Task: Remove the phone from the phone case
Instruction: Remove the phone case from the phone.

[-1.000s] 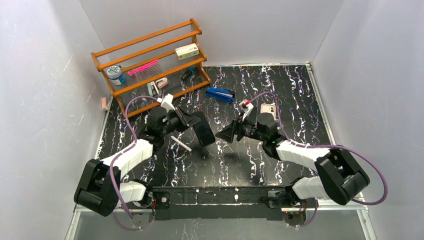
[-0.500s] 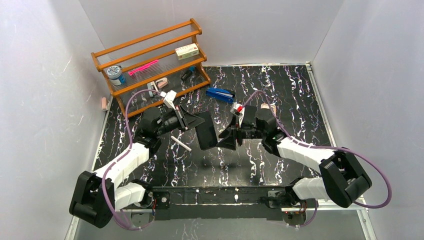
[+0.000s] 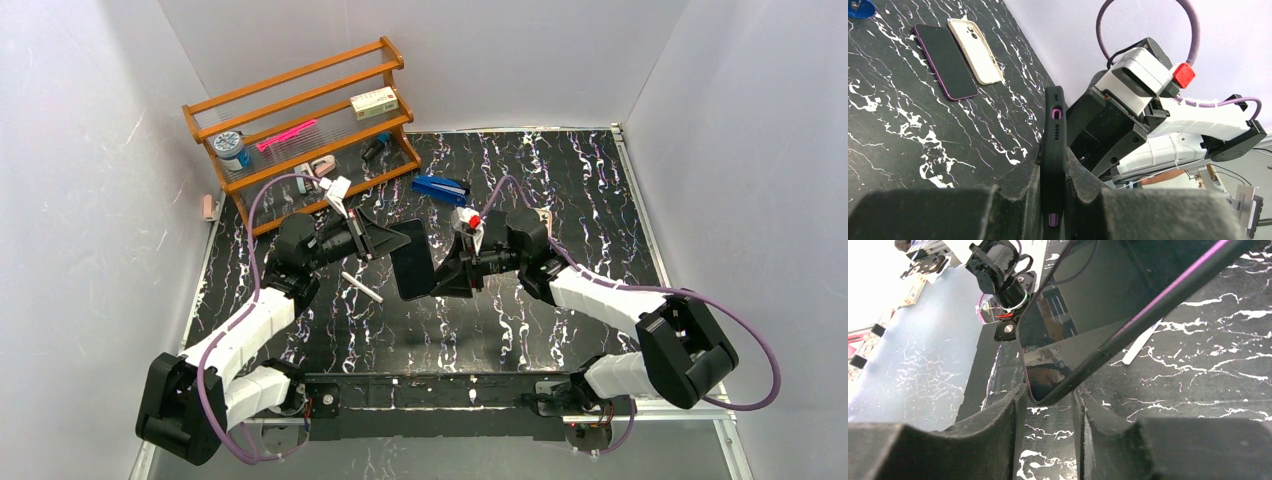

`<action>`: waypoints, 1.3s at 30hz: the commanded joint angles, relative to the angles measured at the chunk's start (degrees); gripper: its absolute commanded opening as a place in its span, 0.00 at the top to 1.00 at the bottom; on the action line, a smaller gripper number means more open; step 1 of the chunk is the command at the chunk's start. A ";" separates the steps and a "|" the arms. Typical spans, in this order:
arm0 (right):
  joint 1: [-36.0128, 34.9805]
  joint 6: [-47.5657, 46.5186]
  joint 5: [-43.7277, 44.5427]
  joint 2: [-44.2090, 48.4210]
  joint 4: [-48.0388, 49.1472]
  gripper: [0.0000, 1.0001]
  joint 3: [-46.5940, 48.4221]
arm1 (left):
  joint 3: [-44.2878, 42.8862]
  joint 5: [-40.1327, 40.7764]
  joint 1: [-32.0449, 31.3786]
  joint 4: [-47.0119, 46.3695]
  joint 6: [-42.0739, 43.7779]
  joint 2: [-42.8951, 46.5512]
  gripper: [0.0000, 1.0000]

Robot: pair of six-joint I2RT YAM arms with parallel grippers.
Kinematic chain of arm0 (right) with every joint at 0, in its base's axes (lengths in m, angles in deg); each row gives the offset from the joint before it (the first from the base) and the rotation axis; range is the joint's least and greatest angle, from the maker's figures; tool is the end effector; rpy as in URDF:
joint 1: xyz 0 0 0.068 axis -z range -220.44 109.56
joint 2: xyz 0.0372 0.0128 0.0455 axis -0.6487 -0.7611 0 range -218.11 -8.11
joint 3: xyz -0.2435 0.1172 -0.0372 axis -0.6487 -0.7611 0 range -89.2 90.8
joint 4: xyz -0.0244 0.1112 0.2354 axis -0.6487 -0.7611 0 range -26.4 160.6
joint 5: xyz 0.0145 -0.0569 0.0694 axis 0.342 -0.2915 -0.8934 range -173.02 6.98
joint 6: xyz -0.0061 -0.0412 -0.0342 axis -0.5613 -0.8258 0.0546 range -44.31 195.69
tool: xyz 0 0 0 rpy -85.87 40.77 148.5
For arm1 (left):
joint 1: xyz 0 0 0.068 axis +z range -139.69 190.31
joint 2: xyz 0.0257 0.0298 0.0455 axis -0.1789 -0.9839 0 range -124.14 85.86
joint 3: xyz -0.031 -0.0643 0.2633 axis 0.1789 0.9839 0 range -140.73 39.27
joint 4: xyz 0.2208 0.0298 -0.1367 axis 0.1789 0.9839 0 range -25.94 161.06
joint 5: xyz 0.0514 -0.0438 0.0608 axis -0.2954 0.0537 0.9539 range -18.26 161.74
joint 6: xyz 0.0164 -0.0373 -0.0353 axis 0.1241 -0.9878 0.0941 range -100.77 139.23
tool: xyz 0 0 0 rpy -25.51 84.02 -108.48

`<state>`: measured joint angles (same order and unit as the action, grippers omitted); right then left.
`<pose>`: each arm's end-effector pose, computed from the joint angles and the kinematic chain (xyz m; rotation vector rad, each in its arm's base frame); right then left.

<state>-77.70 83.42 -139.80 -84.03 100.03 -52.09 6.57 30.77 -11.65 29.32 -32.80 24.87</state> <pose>0.2021 0.1912 0.2475 -1.1920 1.4516 1.4068 0.2105 -0.1099 0.2924 0.2264 1.6820 -1.5221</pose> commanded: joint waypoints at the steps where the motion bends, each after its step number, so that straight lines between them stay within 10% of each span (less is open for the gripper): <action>1: -0.57 -3.33 -3.58 -0.37 0.04 0.59 3.14 | -3.06 -2.39 0.16 -4.37 -2.38 2.30 1.00; 13: -1.19 -12.73 -4.02 -0.15 -7.01 0.99 6.80 | -3.58 -3.91 0.07 -4.55 -8.31 -0.12 1.00; 39: -5.54 -37.11 13.06 -0.19 -19.30 0.99 17.09 | -0.15 -3.50 -1.16 -6.39 -17.65 -0.18 1.00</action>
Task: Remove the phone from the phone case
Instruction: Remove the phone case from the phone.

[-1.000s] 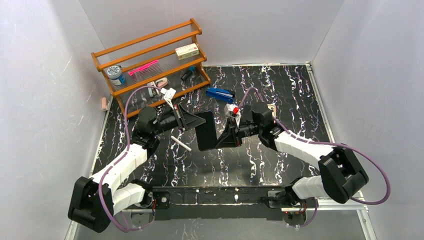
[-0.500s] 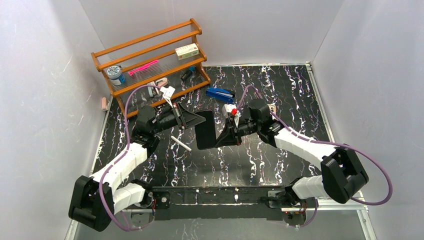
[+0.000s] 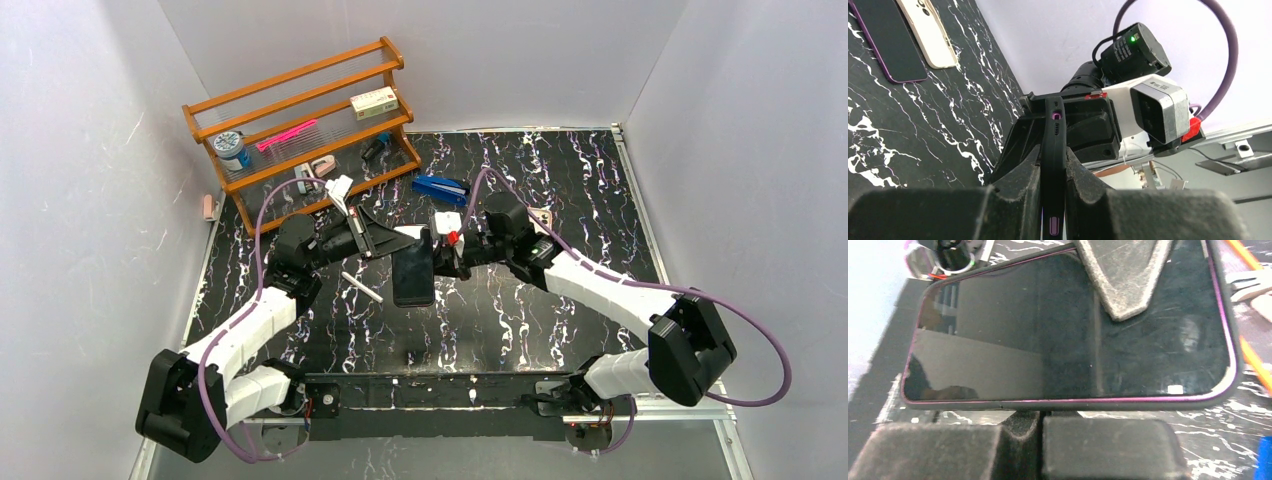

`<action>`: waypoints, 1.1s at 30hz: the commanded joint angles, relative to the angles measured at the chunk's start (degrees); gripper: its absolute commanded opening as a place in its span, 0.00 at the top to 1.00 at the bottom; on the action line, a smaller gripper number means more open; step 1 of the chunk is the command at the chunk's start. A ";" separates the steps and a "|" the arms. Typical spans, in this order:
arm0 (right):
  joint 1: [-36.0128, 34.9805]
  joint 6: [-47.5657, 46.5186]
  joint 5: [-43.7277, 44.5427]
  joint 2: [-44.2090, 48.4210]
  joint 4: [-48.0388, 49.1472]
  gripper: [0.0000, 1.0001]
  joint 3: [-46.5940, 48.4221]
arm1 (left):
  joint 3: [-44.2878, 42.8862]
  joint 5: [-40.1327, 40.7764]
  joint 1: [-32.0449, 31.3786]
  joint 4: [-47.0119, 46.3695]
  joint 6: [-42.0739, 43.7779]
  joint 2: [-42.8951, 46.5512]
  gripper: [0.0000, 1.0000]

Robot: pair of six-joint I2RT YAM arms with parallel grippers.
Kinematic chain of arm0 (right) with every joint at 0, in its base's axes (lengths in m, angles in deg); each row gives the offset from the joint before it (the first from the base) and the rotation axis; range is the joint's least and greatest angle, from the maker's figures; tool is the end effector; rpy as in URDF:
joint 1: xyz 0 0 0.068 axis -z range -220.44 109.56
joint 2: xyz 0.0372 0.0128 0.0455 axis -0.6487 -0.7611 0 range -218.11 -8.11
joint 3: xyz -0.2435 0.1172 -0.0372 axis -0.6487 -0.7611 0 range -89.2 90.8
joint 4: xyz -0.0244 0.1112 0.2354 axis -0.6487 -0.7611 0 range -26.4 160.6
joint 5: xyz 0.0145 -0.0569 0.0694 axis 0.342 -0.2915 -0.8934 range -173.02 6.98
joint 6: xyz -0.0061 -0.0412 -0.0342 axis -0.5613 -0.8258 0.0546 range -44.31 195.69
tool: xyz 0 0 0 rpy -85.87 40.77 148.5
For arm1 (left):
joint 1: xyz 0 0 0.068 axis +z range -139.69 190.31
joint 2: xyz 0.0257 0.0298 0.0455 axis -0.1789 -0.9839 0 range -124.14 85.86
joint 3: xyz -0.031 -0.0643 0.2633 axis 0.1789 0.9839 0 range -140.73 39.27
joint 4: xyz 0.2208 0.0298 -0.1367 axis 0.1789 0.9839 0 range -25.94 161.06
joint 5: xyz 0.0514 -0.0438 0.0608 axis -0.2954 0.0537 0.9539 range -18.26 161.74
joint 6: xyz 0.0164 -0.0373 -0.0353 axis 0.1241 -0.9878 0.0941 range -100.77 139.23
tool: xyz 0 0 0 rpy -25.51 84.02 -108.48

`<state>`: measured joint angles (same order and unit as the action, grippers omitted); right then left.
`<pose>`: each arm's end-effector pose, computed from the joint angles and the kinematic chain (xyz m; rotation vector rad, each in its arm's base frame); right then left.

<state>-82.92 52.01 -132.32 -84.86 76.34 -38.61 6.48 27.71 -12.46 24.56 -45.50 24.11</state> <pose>0.2008 0.2205 0.2824 -1.4965 1.2223 1.0424 0.2083 -0.1142 0.2981 0.1479 1.7009 -1.7261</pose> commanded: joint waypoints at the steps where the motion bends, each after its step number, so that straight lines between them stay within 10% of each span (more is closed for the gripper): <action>1: -0.33 -5.73 5.72 0.70 4.37 0.99 3.70 | -0.07 -0.21 -0.35 -1.64 -4.87 0.71 1.00; 9: 0.24 5.29 15.11 5.94 13.98 0.90 -5.74 | 0.28 5.38 0.23 -0.55 -1.67 3.70 1.00; 20: 0.56 37.25 27.62 16.32 24.47 0.31 -19.15 | 3.18 25.32 1.32 3.64 -2.00 9.24 1.00; 33: -5.83 71.81 35.53 8.94 63.86 0.27 -29.92 | 10.16 46.41 -2.72 1.58 -9.77 16.19 1.00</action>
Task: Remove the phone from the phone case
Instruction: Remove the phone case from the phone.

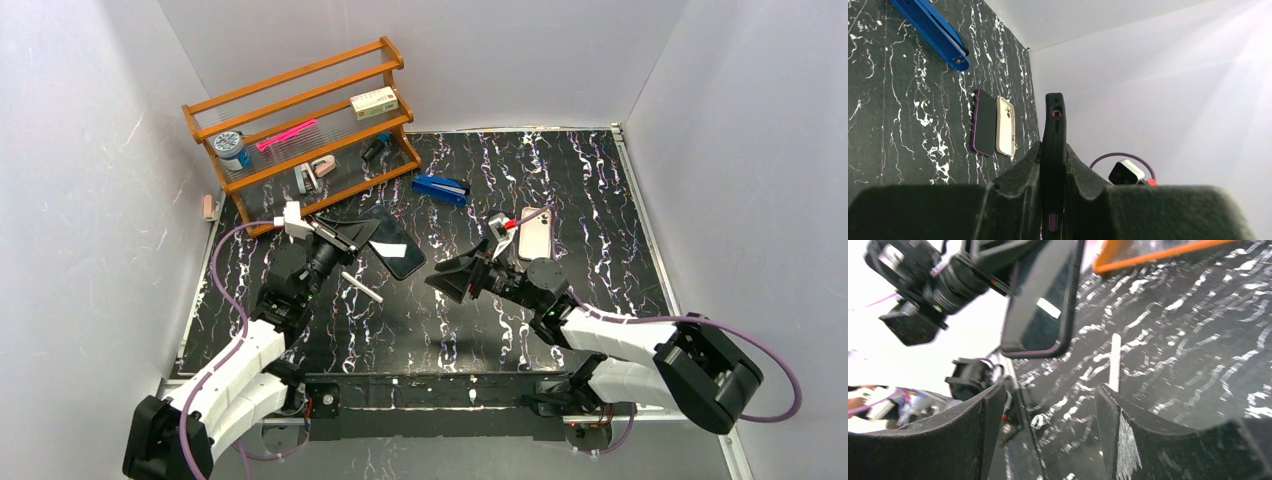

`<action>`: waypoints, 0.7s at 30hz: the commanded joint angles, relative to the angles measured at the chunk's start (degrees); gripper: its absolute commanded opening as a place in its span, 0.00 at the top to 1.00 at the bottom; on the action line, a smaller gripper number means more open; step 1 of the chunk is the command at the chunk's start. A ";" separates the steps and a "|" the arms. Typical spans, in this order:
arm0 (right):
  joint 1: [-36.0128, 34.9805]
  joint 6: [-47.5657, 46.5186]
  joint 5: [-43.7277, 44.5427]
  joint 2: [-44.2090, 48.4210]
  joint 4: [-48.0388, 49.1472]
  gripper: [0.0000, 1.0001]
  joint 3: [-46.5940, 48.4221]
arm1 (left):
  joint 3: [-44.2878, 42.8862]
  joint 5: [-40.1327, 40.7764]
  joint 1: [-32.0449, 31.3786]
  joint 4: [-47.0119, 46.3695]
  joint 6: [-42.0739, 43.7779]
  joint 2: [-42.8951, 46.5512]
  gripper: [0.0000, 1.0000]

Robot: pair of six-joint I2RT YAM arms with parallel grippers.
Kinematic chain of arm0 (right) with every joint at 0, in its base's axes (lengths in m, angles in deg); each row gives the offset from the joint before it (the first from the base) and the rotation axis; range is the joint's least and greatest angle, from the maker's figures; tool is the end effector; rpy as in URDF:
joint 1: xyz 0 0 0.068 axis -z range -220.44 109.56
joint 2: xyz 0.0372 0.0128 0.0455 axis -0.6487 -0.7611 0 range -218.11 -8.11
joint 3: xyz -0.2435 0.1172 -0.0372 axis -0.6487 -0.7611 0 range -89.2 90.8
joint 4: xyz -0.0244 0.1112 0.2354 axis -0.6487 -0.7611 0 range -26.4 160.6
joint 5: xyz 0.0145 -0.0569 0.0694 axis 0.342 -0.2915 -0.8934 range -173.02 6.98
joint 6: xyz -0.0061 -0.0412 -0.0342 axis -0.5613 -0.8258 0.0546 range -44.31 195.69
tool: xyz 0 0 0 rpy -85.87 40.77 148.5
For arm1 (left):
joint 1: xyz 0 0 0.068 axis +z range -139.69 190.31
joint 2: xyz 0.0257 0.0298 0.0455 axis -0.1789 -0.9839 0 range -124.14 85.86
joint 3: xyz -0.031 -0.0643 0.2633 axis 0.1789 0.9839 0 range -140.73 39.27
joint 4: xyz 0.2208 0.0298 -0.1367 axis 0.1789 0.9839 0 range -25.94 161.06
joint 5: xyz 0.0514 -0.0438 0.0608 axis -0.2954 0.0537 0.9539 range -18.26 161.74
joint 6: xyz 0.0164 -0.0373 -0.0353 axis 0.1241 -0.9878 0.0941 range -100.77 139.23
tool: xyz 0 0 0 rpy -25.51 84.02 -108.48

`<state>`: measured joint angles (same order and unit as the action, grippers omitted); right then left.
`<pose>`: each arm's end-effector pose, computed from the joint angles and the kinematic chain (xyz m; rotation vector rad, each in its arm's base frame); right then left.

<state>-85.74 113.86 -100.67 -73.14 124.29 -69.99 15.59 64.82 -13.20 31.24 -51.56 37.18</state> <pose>0.1536 0.1706 0.2337 -0.3786 1.5571 1.3881 0.1829 -0.0842 0.2775 -0.5393 1.5089 -1.4099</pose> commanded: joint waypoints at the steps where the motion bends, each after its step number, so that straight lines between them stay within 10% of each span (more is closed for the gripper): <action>1: -3.59 10.53 4.11 -4.02 17.27 0.27 1.98 | 1.55 10.42 -2.66 -5.55 -4.23 3.42 1.00; 21: -8.69 13.40 8.05 -15.10 26.11 0.46 7.69 | 6.59 26.25 -13.17 -13.43 -9.10 5.04 1.00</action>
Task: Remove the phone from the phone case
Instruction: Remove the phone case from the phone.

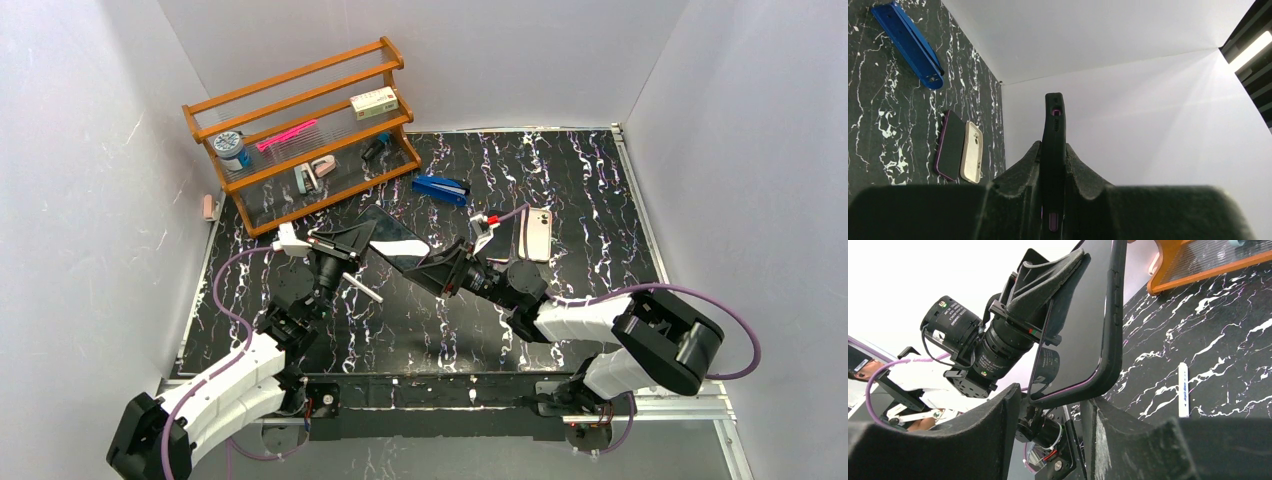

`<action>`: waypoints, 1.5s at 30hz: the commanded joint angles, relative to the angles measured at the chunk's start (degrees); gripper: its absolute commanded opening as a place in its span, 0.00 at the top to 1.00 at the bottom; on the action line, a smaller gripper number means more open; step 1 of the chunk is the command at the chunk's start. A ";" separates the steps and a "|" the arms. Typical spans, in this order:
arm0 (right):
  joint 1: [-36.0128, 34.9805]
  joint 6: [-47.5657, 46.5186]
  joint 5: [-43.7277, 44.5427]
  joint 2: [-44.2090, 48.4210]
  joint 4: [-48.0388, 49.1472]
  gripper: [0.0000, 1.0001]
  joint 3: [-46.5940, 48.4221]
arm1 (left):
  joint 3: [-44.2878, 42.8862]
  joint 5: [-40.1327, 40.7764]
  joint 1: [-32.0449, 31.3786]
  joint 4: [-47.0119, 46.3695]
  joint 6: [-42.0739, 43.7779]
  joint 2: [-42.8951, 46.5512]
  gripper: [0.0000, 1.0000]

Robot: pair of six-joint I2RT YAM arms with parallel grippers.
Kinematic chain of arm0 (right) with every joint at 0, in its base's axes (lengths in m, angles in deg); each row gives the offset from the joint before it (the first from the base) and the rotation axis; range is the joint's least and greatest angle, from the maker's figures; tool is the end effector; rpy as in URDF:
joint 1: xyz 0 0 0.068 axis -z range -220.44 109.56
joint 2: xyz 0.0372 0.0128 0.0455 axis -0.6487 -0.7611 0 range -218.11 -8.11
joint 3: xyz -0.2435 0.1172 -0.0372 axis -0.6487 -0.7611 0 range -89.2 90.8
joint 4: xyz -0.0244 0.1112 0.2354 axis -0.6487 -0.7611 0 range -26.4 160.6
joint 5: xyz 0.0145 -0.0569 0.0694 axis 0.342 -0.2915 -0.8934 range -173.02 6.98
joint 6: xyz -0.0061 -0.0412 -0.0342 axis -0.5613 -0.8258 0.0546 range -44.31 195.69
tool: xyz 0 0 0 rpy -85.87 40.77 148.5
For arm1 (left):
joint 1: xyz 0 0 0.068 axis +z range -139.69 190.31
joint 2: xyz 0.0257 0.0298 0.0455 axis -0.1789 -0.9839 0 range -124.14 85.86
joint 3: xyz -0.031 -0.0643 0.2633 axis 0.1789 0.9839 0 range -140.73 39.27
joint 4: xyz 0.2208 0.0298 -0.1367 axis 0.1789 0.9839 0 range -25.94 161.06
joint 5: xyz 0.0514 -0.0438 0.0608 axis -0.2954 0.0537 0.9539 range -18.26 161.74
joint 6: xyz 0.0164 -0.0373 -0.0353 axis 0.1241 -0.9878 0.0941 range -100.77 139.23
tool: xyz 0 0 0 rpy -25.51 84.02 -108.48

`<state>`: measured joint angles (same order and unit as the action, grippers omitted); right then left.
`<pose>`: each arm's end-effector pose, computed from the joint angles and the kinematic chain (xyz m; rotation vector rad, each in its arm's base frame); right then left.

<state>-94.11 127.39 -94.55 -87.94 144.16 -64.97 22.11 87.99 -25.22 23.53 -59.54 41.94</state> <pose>0.1512 0.2177 0.2386 -0.2266 1.4490 1.6779 0.1528 -0.0968 0.2656 -0.7957 1.2769 -1.4708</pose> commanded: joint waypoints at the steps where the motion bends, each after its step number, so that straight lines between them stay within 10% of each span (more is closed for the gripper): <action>1: -0.32 -0.28 2.10 -0.39 6.57 0.47 2.71 | 0.04 3.04 -1.27 -5.84 -1.13 0.04 1.00; 16: -0.37 -20.14 -6.01 -1.43 7.33 0.96 3.96 | -2.78 0.63 -1.87 2.54 -6.20 -2.22 1.00; 32: 2.56 -46.72 -13.62 2.91 -17.18 0.99 12.82 | -8.61 -5.35 -1.78 12.54 -1.05 -0.53 1.00; 45: 15.61 -49.09 -28.68 14.94 -35.65 0.22 7.78 | -15.36 -32.87 12.08 8.25 18.84 -4.92 1.00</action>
<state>-78.70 82.19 -117.74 -76.46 115.75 -58.34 10.59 68.76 -15.49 37.73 -47.89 38.88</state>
